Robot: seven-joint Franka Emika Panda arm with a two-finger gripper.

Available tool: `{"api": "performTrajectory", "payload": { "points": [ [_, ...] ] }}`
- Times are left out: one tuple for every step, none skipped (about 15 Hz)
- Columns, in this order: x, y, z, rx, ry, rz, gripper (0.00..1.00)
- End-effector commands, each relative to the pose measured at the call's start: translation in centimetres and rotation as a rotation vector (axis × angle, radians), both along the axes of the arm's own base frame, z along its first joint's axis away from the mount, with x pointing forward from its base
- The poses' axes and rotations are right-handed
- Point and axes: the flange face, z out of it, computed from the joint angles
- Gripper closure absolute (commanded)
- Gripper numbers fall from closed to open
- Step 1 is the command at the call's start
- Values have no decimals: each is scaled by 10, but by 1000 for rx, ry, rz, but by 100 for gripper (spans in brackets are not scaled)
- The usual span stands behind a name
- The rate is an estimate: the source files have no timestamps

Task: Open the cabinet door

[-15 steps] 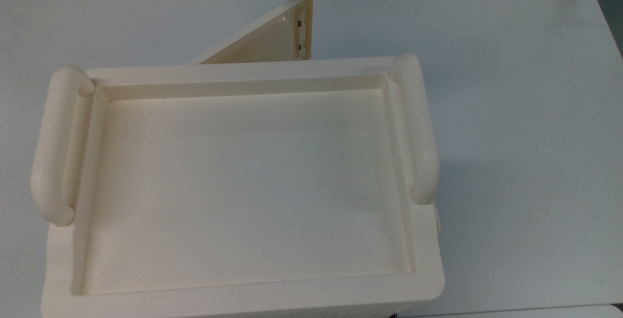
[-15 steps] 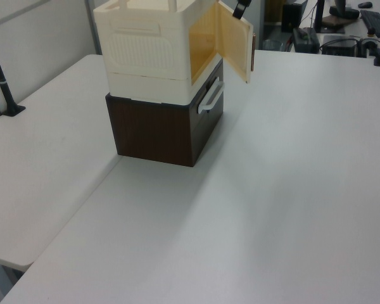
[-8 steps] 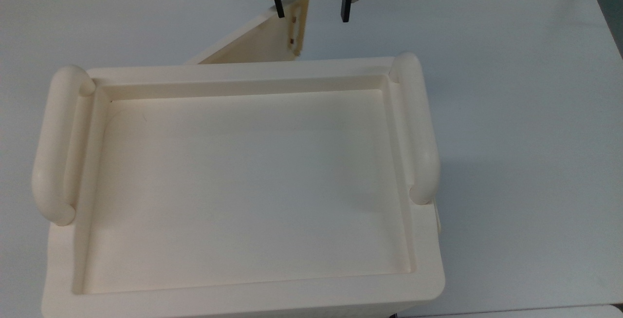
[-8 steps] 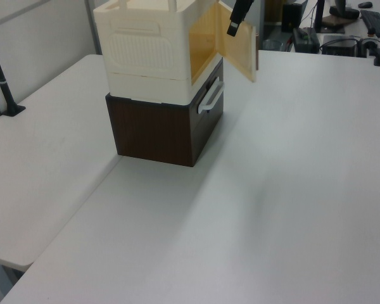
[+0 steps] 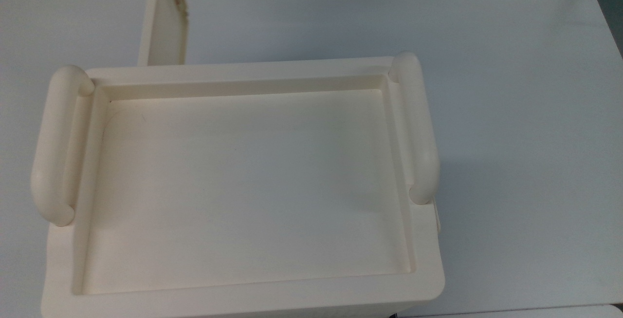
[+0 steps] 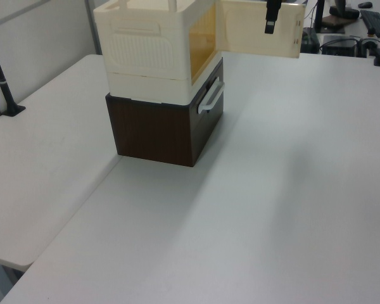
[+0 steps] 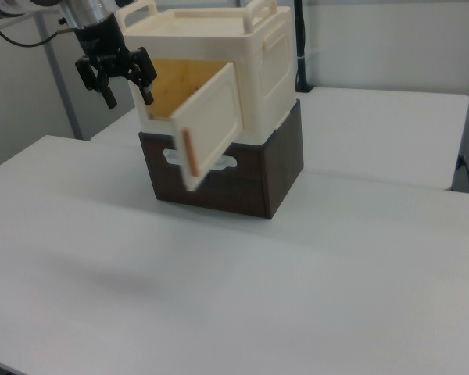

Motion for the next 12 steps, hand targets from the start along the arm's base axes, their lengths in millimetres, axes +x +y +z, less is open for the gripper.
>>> {"api": "performTrajectory", "payload": {
  "points": [
    [-5,6,-14,-2,50,22,1],
    [-5,6,-25,0,75,21,0],
    [-6,7,-32,0,89,23,0],
    [-6,7,-39,0,102,20,0],
    [-6,7,-43,2,110,5,0],
    [-6,7,-49,3,119,-24,0],
    [-7,6,-54,5,127,-50,0],
    [-11,1,-57,12,134,-64,0],
    [-14,-3,-60,31,143,-74,0],
    [-20,-8,-63,75,156,-88,0],
    [-21,-9,-66,87,163,-94,0],
    [-23,-9,-65,87,164,-98,0]
  ]
}}
